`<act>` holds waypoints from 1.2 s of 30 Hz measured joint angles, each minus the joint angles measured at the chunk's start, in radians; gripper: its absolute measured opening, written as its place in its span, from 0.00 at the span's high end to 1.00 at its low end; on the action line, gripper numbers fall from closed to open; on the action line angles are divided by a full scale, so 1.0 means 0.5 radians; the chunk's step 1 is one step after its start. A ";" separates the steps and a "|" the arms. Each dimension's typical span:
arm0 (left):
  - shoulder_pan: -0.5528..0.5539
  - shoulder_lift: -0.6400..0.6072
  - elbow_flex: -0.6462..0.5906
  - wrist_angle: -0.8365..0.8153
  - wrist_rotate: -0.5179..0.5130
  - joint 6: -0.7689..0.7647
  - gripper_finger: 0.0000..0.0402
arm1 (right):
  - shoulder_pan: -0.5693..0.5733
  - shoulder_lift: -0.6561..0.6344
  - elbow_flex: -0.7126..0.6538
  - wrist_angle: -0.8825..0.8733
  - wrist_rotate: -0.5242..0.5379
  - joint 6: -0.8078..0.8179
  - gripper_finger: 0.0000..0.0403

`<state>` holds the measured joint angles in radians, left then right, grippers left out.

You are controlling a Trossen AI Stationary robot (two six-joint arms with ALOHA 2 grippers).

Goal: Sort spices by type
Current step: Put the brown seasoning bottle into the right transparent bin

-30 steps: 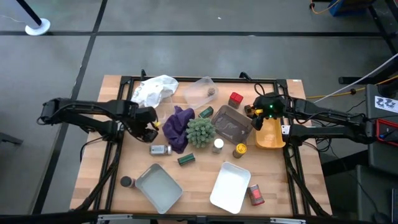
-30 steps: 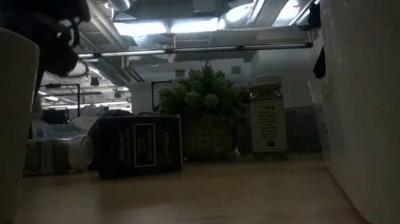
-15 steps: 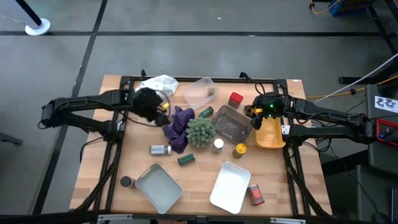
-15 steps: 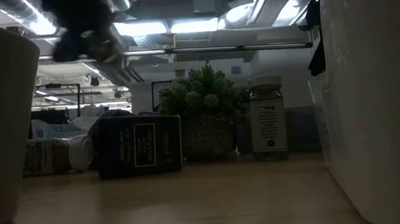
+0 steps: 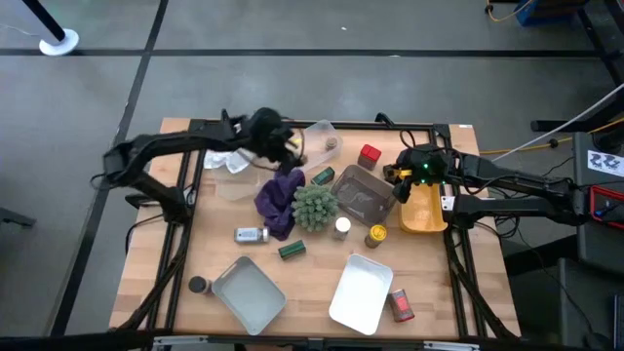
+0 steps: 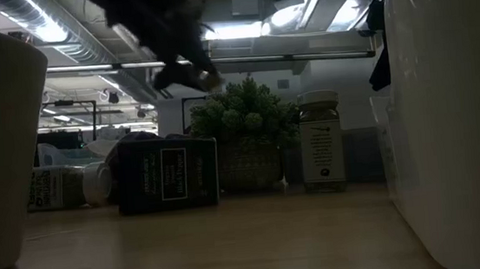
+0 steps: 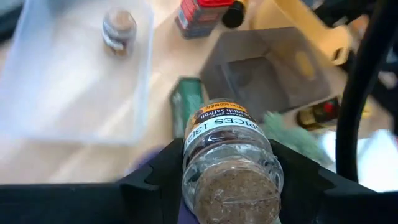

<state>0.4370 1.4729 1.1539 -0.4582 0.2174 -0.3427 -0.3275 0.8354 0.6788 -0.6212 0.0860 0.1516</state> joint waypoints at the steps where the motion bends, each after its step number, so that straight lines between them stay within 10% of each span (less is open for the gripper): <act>1: 0.018 0.080 0.086 -0.054 0.001 0.066 0.57 | 0.000 0.000 0.000 0.000 0.000 -0.001 0.42; 12: 0.182 0.798 0.766 -0.596 -0.269 0.544 0.57 | 0.000 0.000 0.000 0.000 0.000 -0.001 0.42; 36: 0.269 1.187 0.843 -0.645 -0.502 0.741 0.51 | 0.001 0.000 0.000 0.000 0.001 -0.001 0.42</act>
<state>0.5713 2.0666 1.5753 -0.7805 -0.0338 0.0280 -0.3271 0.8356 0.6788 -0.6212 0.0864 0.1513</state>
